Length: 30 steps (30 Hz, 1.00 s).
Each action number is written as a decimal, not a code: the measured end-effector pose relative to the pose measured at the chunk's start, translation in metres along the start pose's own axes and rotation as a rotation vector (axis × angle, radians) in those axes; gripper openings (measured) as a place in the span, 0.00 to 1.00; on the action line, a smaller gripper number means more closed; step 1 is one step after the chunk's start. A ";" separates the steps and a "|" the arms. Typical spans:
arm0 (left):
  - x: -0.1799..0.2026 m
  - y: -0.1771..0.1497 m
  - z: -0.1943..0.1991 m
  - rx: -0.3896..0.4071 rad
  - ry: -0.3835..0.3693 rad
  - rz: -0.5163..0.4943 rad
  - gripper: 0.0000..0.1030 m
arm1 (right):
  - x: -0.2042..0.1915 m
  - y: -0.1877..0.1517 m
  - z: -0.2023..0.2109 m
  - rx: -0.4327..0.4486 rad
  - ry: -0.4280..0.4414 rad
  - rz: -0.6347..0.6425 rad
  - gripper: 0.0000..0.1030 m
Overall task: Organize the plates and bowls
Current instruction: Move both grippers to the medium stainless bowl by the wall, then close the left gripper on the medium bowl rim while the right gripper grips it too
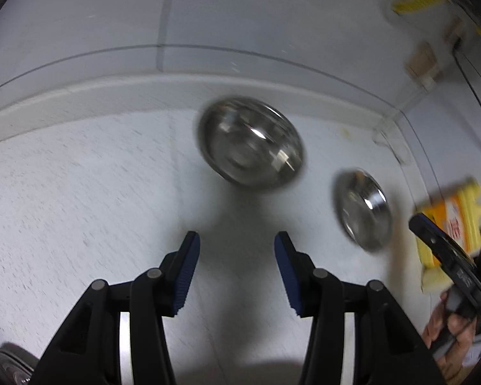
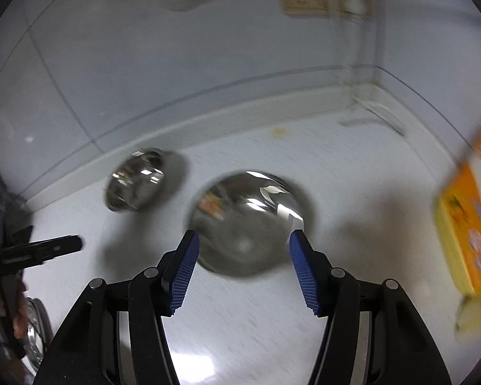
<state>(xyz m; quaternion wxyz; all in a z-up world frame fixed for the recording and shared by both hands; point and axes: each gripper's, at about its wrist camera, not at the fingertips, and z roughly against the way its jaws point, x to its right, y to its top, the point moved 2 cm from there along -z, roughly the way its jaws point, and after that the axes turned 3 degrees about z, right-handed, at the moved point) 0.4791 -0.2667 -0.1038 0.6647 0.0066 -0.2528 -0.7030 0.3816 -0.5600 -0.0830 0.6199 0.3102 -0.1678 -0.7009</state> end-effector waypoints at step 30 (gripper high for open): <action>-0.035 0.057 -0.085 -0.020 -0.099 0.084 0.15 | -0.102 0.032 -0.139 -0.093 0.150 0.158 0.17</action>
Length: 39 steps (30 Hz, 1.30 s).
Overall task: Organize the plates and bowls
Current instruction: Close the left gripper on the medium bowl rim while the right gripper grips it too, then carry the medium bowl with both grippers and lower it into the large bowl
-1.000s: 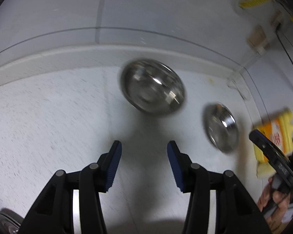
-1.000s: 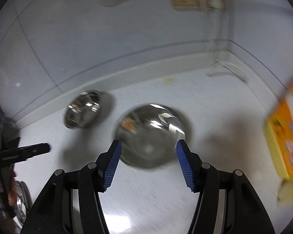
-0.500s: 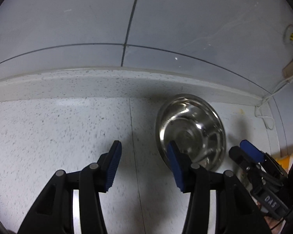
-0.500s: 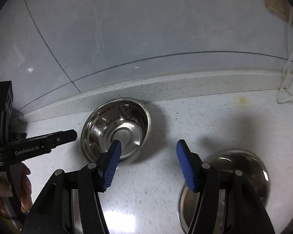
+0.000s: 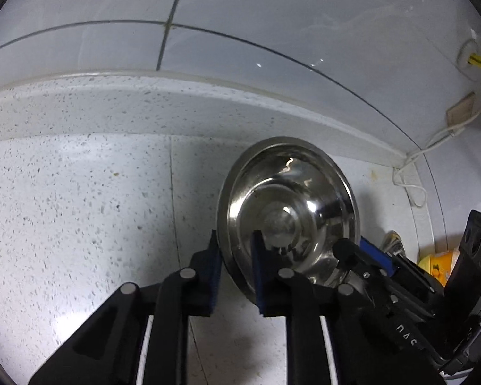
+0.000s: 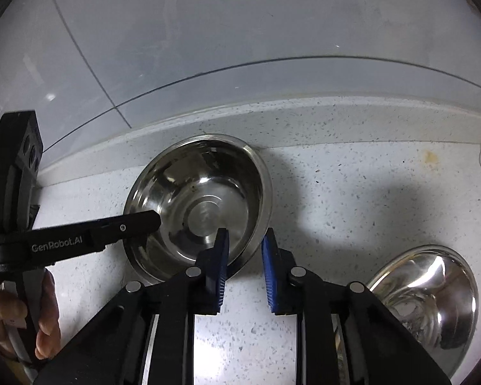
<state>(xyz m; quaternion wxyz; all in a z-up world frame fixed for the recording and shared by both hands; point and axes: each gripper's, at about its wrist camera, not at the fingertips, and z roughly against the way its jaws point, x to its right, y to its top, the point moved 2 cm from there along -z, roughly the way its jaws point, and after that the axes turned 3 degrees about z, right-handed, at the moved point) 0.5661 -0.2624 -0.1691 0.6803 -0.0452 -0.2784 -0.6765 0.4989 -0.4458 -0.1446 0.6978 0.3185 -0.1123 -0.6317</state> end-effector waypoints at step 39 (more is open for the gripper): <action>-0.029 -0.242 0.224 0.014 -0.090 0.044 0.14 | -0.145 -0.166 0.209 -0.040 0.070 0.126 0.17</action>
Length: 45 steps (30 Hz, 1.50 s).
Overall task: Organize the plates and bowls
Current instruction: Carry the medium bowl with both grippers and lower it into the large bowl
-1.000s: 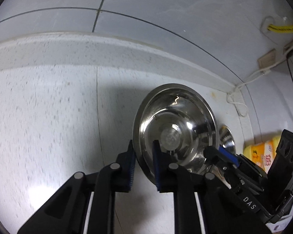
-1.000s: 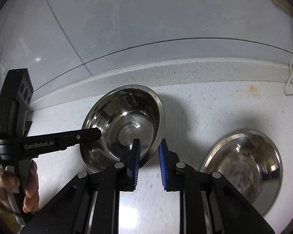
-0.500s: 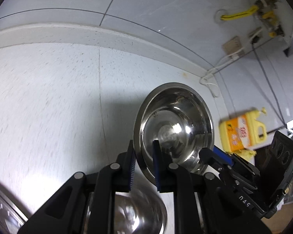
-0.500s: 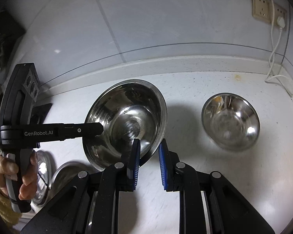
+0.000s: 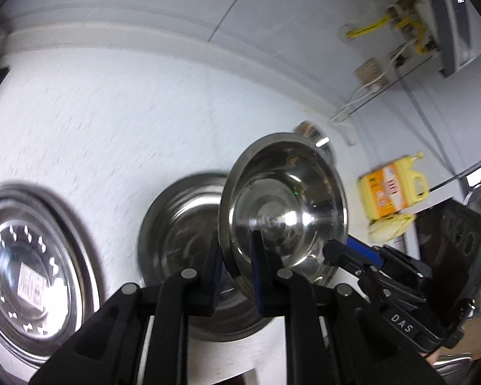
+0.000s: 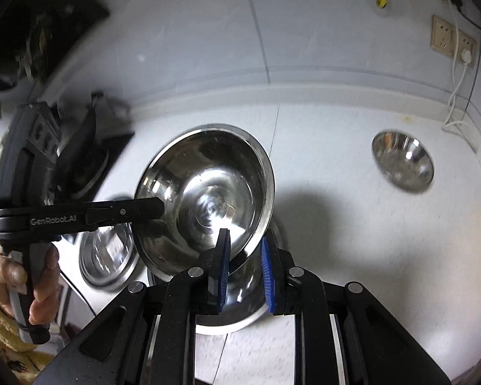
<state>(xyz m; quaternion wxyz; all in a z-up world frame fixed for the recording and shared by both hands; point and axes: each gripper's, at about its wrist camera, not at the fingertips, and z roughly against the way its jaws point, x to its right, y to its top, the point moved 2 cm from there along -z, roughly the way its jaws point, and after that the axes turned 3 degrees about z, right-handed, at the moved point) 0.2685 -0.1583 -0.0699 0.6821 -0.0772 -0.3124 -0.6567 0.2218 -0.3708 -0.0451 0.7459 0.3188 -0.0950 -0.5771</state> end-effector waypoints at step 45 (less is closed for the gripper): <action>-0.031 -0.006 -0.019 0.041 0.214 -0.044 0.16 | -0.019 -0.024 -0.063 -0.115 -0.173 0.087 0.32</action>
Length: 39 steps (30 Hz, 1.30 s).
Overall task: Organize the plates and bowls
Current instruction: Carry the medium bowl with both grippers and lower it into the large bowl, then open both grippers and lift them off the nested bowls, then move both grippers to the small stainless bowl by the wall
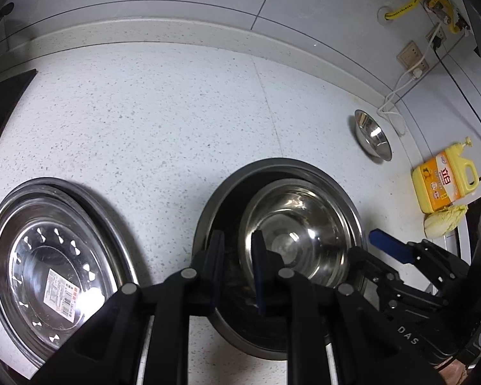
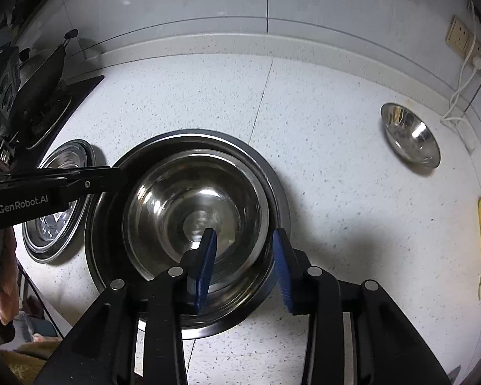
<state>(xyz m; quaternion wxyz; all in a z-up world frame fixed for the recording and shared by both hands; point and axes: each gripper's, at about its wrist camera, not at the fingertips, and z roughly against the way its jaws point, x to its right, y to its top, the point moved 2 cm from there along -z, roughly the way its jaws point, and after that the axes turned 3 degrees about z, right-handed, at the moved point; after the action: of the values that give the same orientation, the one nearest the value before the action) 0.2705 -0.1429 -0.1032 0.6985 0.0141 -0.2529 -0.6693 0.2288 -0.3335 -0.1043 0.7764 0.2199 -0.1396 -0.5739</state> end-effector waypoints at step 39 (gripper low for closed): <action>0.191 0.084 -0.097 -0.064 -0.142 -0.083 0.39 | 0.209 0.039 0.014 0.109 -0.318 -0.218 0.66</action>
<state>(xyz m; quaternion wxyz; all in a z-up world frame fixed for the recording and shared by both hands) 0.3797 -0.3455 -0.0938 0.6504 -0.0454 -0.2794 -0.7049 0.3177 -0.5252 -0.0804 0.6648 0.1821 -0.2667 -0.6736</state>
